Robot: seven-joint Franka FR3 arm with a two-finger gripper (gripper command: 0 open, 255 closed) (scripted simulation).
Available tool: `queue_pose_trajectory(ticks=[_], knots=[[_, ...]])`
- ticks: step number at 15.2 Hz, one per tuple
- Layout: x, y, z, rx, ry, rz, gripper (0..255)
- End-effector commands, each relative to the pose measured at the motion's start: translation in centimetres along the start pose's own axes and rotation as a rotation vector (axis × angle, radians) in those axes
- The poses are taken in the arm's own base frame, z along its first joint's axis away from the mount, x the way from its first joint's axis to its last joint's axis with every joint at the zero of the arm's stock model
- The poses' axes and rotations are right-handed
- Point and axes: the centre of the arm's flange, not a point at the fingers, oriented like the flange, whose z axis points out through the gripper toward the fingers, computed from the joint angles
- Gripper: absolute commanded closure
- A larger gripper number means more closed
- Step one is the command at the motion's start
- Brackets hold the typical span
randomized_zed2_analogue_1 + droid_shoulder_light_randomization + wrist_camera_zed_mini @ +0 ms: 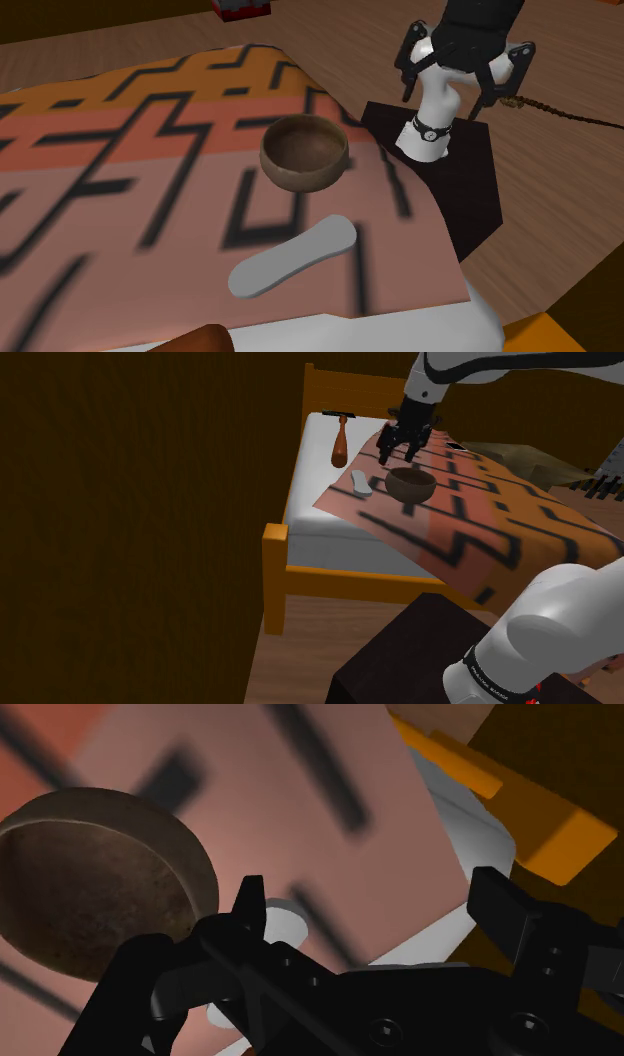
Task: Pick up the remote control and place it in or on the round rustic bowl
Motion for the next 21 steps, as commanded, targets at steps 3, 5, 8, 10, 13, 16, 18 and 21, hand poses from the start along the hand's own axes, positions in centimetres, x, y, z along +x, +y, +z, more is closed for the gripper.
queue_pose_trajectory(ticks=[3,5,8,10,13,16,18,21], knots=[[4.8,1.1,2.7,-0.002,-0.026,0.076,0],[7.1,1.7,4.1,-0.003,-0.039,0.113,0],[10.5,2.9,6.3,-0.004,-0.059,0.169,0],[12.7,3.8,7.8,-0.005,-0.072,0.207,0],[15.9,5.3,10.1,-0.006,-0.091,0.263,0],[18.9,7.0,12.5,-0.007,-0.11,0.319,0],[20.9,8.2,14.1,-0.008,-0.123,0.356,0],[23.7,10.2,16.5,-0.009,-0.143,0.412,0]])
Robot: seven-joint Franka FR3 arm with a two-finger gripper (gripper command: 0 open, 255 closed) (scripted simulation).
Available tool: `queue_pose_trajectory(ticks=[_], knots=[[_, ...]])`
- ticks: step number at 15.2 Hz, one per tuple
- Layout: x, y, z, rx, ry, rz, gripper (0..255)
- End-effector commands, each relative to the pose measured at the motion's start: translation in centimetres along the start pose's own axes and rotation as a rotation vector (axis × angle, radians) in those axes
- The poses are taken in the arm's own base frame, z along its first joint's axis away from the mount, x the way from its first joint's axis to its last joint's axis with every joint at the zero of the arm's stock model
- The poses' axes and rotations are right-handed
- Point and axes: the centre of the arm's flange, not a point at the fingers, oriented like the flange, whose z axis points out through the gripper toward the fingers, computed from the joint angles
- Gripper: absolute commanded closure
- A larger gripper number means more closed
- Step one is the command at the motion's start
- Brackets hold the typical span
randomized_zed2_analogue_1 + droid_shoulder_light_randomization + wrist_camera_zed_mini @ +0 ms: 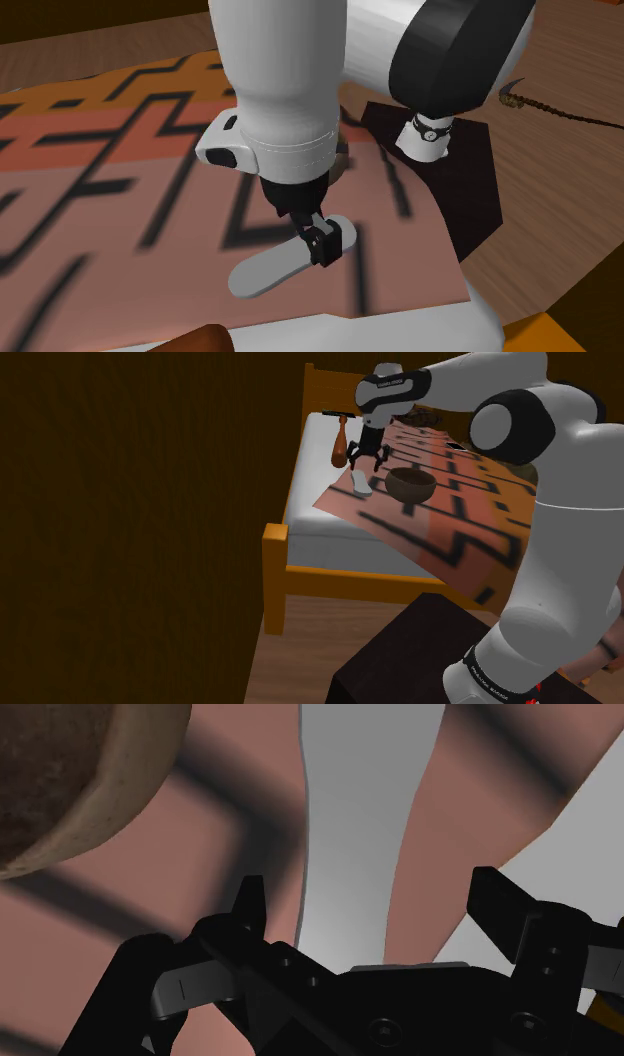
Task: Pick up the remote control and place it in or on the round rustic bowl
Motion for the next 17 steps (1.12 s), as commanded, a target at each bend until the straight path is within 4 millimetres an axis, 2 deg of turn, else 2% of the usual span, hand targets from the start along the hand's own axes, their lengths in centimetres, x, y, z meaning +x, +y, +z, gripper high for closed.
queue_pose_trajectory(ticks=[1,8,16,17], knots=[[1.3,0.1,0.9,0.0,-0.007,0.021,0],[1.3,0.1,4.9,0.0,-0.007,0.021,0],[1.3,0.1,4.9,-0.001,-0.007,0.021,0],[1.3,0.1,4.9,-0.001,-0.007,0.021,255]])
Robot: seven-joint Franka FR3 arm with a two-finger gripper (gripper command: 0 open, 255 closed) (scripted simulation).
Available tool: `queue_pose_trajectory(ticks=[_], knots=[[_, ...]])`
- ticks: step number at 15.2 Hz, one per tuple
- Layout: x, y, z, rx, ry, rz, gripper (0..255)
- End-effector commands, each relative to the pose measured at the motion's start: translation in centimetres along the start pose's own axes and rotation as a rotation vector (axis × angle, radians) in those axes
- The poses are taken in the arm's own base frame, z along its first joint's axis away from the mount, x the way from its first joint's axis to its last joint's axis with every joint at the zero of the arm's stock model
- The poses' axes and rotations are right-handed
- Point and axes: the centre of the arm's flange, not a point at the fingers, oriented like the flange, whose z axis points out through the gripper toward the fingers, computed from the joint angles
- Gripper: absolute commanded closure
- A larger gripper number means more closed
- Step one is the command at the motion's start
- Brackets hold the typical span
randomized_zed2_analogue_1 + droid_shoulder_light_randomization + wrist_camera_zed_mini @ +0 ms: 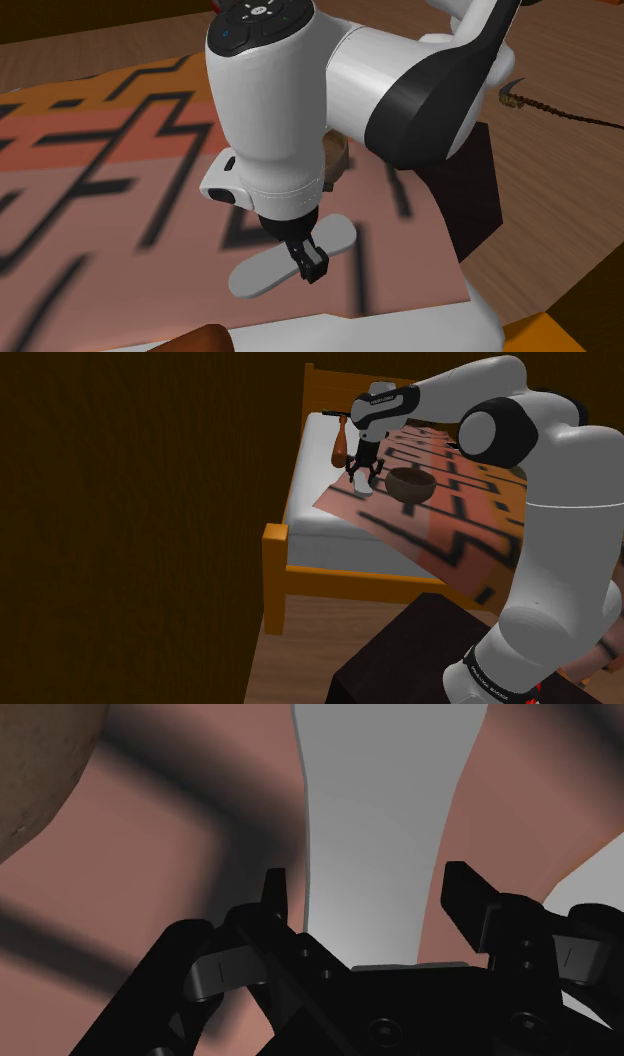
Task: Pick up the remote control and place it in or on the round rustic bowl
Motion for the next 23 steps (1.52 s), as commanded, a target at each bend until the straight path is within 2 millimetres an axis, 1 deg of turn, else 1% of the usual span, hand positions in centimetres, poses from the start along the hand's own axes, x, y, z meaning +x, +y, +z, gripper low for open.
queue_pose_trajectory(ticks=[1,9,23], knots=[[0.0,0.0,0.0,0.0,0.0,0.0,255],[0.0,0.0,0.0,0.0,0.0,0.0,255],[-0.1,-0.1,-7.4,0.0,0.0,0.0,255]])
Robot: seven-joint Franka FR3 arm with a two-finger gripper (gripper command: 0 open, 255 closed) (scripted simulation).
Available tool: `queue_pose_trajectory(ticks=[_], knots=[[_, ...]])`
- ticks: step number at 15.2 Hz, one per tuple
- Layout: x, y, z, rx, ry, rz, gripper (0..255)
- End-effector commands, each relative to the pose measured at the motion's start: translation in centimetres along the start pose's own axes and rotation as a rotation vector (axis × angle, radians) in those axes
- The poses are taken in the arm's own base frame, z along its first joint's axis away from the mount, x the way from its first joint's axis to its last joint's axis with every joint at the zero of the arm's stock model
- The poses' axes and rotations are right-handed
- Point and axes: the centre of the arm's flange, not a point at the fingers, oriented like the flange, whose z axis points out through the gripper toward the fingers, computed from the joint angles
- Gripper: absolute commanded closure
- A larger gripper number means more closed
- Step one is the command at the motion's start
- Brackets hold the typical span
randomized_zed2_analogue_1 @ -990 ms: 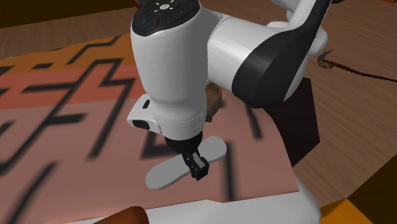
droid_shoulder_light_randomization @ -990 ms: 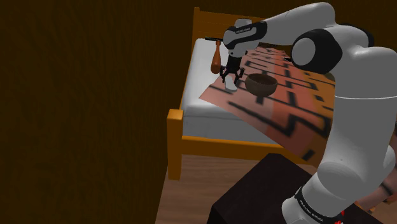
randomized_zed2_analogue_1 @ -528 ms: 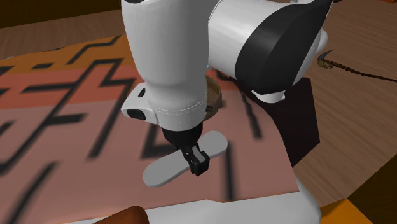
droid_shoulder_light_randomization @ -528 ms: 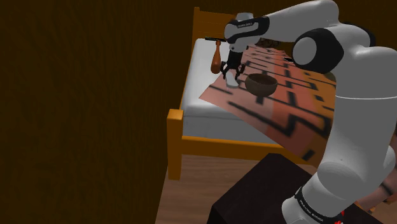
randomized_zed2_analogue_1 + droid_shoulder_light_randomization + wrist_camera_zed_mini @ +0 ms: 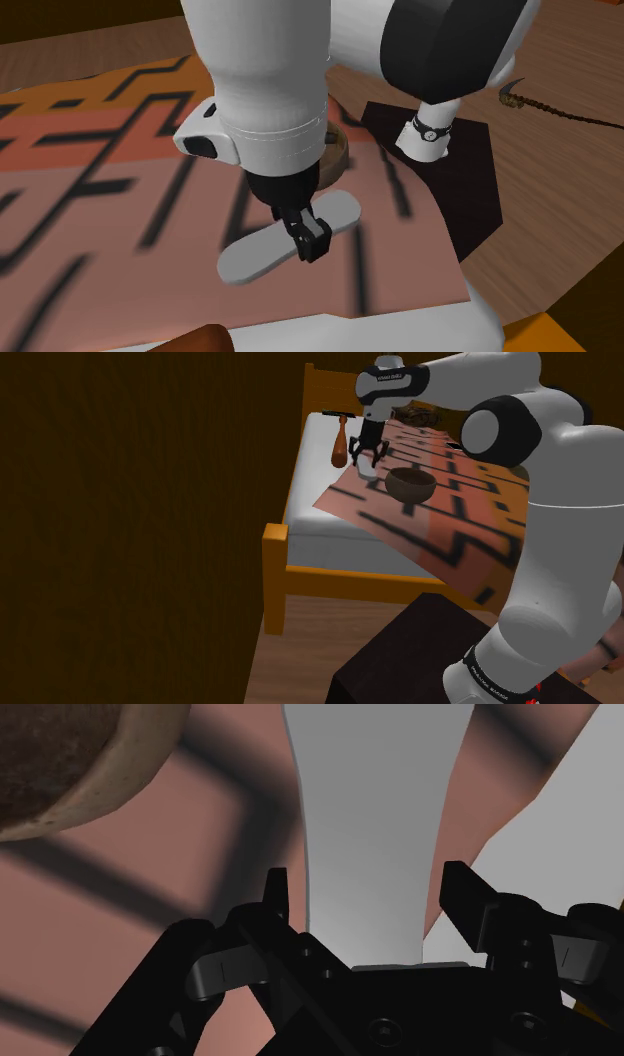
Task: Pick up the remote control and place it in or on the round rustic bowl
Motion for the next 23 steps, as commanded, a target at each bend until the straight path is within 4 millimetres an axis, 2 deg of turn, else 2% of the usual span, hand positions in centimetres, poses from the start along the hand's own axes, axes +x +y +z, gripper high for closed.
queue_pose_trajectory(ticks=[1,19,23], knots=[[0.0,0.0,-1.1,0.0,0.0,0.0,255],[-0.1,-0.2,-10.2,0.0,0.0,0.0,255],[-3.3,4.0,-10.5,0.0,0.0,0.0,255]])
